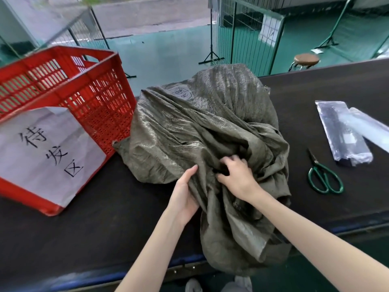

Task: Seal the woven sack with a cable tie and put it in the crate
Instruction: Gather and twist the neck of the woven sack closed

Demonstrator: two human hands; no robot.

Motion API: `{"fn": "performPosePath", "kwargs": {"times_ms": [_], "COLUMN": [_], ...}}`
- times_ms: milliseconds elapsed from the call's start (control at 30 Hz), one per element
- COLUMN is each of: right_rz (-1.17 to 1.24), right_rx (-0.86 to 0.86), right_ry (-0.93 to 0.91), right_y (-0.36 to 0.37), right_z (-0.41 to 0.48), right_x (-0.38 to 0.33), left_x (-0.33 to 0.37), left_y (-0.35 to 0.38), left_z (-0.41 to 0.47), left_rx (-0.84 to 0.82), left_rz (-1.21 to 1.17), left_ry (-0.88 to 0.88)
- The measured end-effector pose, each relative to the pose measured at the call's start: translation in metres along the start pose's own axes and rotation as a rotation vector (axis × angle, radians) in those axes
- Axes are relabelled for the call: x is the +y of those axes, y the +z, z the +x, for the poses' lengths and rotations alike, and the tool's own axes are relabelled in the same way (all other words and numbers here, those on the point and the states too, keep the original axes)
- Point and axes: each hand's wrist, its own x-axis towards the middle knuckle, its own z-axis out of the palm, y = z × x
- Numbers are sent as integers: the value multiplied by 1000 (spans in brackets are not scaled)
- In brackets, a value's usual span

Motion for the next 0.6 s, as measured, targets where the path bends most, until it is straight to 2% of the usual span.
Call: {"fn": "performPosePath", "kwargs": {"times_ms": [67, 133, 233, 300, 500, 600], "right_rz": [73, 176, 308, 330, 184, 89], "right_rx": [35, 84, -8, -80, -227, -311], "right_ry": [-70, -230, -461, -552, -702, -718], "right_y": [2, 1, -9, -13, 2, 9], "right_z": [-1, -9, -28, -38, -53, -56], "right_x": [-3, -8, -24, -36, -62, -67], "left_x": [1, 3, 9, 14, 40, 52], "left_y": [1, 4, 0, -3, -4, -8], "left_z": [-3, -8, -2, 1, -13, -14], "left_rx": [-15, 4, 224, 308, 57, 36], "left_rz": [27, 54, 174, 243, 129, 242], "left_ry": [6, 29, 115, 148, 220, 123]}}
